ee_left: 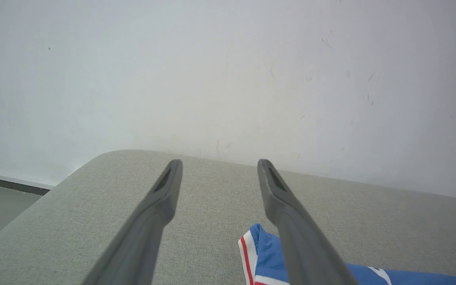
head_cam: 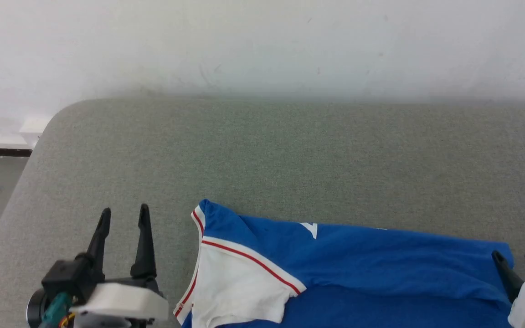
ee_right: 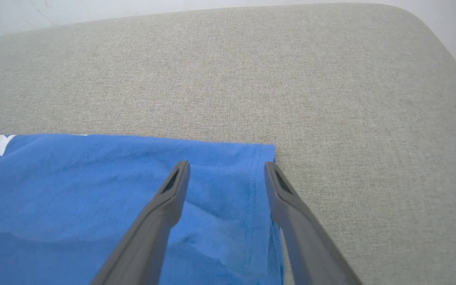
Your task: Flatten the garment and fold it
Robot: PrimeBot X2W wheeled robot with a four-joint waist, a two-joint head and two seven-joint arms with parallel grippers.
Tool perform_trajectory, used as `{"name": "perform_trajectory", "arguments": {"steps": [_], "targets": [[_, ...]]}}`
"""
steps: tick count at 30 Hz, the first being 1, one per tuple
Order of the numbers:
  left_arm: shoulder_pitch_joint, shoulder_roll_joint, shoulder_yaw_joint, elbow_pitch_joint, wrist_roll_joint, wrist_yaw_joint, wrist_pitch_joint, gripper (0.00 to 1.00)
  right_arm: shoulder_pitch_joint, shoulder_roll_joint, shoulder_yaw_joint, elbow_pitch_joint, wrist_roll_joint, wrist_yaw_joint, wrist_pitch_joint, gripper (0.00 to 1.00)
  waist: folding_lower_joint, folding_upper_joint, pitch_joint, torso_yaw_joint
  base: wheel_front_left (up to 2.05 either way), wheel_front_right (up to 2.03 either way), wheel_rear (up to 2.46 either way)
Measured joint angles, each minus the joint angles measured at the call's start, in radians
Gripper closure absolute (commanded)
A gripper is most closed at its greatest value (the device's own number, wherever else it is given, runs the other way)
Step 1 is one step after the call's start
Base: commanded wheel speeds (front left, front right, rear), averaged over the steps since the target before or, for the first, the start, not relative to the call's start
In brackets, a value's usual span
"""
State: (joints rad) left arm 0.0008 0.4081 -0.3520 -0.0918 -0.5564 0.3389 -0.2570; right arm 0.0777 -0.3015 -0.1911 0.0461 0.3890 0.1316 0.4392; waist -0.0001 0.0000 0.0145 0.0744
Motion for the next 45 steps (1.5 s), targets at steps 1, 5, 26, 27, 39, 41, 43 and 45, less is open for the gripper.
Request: {"name": "perform_trajectory", "arguments": {"steps": [1, 5, 26, 27, 39, 41, 43, 45], "targets": [[0.03, -0.029, 0.04, -0.019, 0.035, -0.007, 0.0, 0.0, 0.004, 0.029, -0.022, 0.001, -0.019, 0.0, 0.0, 0.0, 0.0, 0.0, 0.002, 0.0, 0.0, 0.0, 0.0], [0.104, -0.121, 0.124, -0.062, 0.174, -0.068, 0.0, 0.0, 0.011, 0.117, -0.104, 0.039, -0.097, 0.0, 0.0, 0.0, 0.0001, 0.0, 0.012, 0.003, 0.0, 0.0, 0.0], [0.12, -0.288, 0.236, -0.089, 0.471, -0.233, 0.0, 0.0, -0.065, 0.193, -0.237, 0.27, -0.223, 0.0, -0.01, 0.0, 0.0001, 0.0, 0.102, 0.043, 0.0, 0.0, 0.0], [0.118, -0.291, 0.237, -0.088, 0.471, -0.237, 0.0, 0.0, -0.069, 0.188, -0.23, 0.277, -0.208, 0.0, -0.007, 0.18, 0.0001, 0.0, 0.107, 0.045, 0.0, 0.0, 0.0], [0.116, -0.318, 0.267, -0.058, 0.488, -0.271, 0.0, 0.0, -0.074, 0.147, -0.217, 0.283, -0.125, 0.002, -0.03, 1.0, 0.0003, 0.0, 0.084, 0.038, 0.0, 0.0, 0.0], [0.119, -0.32, 0.27, -0.055, 0.488, -0.281, 0.0, 0.0, -0.074, 0.119, -0.247, 0.284, -0.126, 0.002, -0.03, 1.0, 0.0002, 0.0, 0.074, 0.033, 0.0, 0.0, 0.0], [0.122, -0.322, 0.271, -0.051, 0.49, -0.287, 0.0, 0.0, -0.072, 0.078, -0.289, 0.293, -0.139, 0.002, -0.029, 1.0, 0.0002, 0.0, 0.065, 0.028, 0.0, 0.0, 0.0], [0.122, -0.325, 0.272, -0.049, 0.492, -0.294, 0.0, 0.0, -0.072, 0.04, -0.327, 0.303, -0.16, 0.001, -0.029, 1.0, 0.0002, 0.0, 0.058, 0.023, 0.0, 0.0, 0.0]]}}
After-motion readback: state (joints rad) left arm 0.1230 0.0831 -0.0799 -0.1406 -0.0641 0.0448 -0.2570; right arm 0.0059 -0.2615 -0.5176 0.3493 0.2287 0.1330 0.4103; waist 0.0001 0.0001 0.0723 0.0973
